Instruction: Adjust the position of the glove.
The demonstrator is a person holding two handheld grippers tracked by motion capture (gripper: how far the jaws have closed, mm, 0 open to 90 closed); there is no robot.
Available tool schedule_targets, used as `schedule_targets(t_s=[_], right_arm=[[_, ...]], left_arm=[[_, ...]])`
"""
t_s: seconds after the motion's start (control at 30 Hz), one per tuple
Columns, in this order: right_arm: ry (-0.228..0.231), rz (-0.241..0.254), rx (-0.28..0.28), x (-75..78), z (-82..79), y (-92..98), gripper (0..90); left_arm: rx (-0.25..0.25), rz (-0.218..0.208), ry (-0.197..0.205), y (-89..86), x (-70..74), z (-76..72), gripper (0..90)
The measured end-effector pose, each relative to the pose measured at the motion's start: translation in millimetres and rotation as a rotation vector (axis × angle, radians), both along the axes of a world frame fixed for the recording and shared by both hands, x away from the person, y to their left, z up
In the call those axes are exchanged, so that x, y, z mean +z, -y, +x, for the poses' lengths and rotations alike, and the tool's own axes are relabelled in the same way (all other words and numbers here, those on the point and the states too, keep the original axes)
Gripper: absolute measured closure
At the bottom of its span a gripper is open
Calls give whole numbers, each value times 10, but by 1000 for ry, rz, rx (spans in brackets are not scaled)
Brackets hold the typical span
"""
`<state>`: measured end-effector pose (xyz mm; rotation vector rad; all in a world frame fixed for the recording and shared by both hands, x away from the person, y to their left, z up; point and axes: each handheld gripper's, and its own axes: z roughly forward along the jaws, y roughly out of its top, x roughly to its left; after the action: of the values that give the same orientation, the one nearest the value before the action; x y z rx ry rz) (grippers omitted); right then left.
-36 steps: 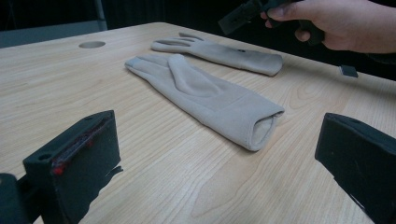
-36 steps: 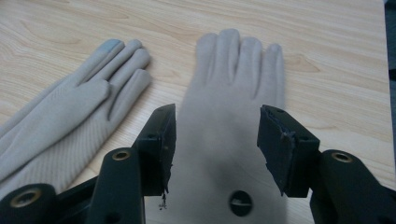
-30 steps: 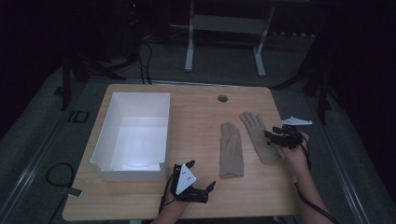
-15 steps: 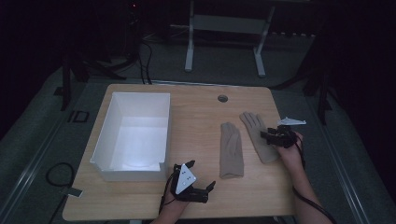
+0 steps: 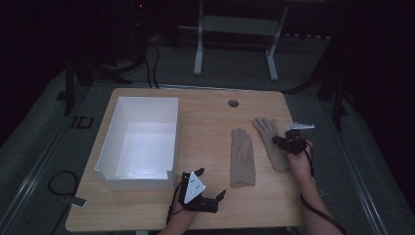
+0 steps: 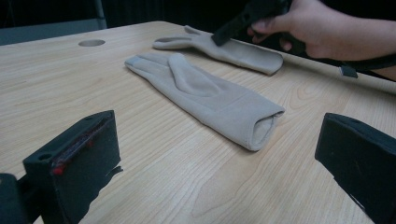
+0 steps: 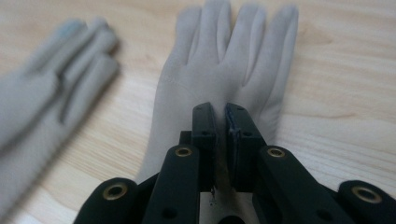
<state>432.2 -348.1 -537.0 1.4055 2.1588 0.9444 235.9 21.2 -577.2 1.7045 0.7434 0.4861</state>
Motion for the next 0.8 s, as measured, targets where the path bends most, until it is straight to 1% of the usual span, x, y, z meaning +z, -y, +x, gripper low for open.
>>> schedule_targets(t_s=[0.03,0.07,0.1,0.13,0.23,0.27,0.33,0.37,0.4,0.43,0.47,0.5,0.6,0.63,0.67,0.7,0.73,0.77,0.8], right_arm=[[13,8,-9,49,-25,-11,833],[13,8,-9,49,-25,-11,833],[22,11,-17,102,-51,-23,833],[34,21,-12,209,-114,-43,832],[61,9,-15,354,-218,-60,833],[74,8,-28,398,-254,-53,833],[92,33,-58,482,-331,-32,833],[105,29,-71,519,-370,-31,834],[117,12,-85,556,-404,-37,834],[117,12,-85,556,-404,-37,834],[131,1,-95,591,-436,-37,834],[144,-10,-124,652,-503,-29,834],[141,13,-171,653,-604,5,835],[141,13,-171,653,-604,5,835],[140,21,-184,630,-634,17,835],[124,46,-206,552,-689,45,835],[121,50,-212,514,-706,51,835],[111,43,-223,458,-726,56,835],[96,48,-229,395,-741,65,834]], left_arm=[[0,0,0,1,0,0,2],[0,0,0,1,0,0,1],[0,2,2,0,0,0,1],[0,1,2,0,0,0,2],[1,2,2,-1,0,-2,1],[0,3,4,-1,0,-2,2],[0,4,5,0,0,-3,1],[0,4,5,1,0,-4,1],[-1,4,6,1,0,-4,2],[-1,4,6,1,0,-4,2],[0,5,5,2,0,-5,2],[0,5,6,2,0,-6,2],[0,5,8,5,0,-8,2],[0,5,8,5,0,-8,2],[0,7,9,4,0,-8,2],[0,7,9,5,0,-9,2],[-1,8,10,5,0,-9,1],[-1,8,10,5,0,-9,2],[-1,9,10,5,0,-9,1]])
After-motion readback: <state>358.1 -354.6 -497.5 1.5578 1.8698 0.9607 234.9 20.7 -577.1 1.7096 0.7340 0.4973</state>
